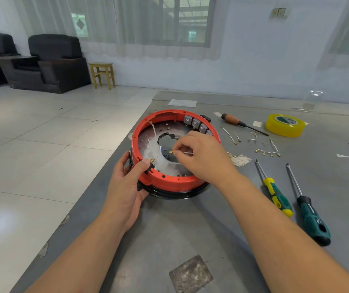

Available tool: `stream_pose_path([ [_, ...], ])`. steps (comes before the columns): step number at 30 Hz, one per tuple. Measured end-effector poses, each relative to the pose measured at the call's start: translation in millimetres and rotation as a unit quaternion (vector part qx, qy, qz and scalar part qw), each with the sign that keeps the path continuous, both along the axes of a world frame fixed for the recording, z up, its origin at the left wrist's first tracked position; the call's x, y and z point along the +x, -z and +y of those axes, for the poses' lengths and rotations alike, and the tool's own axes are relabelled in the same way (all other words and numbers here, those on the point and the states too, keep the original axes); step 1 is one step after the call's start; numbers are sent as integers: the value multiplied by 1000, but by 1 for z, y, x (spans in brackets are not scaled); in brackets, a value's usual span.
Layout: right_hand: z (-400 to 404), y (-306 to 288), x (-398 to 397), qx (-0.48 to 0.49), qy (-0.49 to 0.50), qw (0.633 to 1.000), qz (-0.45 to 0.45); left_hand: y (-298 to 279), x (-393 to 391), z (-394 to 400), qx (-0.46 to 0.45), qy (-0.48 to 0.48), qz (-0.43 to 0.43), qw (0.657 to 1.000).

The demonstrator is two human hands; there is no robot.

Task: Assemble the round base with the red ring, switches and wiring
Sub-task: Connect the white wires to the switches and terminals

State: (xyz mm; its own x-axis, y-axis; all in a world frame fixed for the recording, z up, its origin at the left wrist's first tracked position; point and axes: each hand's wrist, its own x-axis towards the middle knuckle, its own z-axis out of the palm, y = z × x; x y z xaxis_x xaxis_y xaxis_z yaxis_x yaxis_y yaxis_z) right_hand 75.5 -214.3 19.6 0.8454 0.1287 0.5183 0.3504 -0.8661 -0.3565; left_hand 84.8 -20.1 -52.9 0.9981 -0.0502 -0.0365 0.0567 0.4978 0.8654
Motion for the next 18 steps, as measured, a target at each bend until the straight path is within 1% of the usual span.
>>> stream_pose_path([
  [3,5,-5,-1,53,-18,998,-30,-2,-2,0,2,1,-2,1000],
  [5,7,-9,-2,57,-31,997,-41,-3,-2,1,4,4,-4,1000],
  [8,8,-10,-5,8,-52,998,-27,-5,-3,1,5,4,-5,1000],
  [12,9,-10,-8,-75,-47,995,-34,-9,-3,2,7,9,-7,1000],
  [18,7,-13,-10,-112,-73,990,-36,-12,0,6,9,41,-15,999],
])
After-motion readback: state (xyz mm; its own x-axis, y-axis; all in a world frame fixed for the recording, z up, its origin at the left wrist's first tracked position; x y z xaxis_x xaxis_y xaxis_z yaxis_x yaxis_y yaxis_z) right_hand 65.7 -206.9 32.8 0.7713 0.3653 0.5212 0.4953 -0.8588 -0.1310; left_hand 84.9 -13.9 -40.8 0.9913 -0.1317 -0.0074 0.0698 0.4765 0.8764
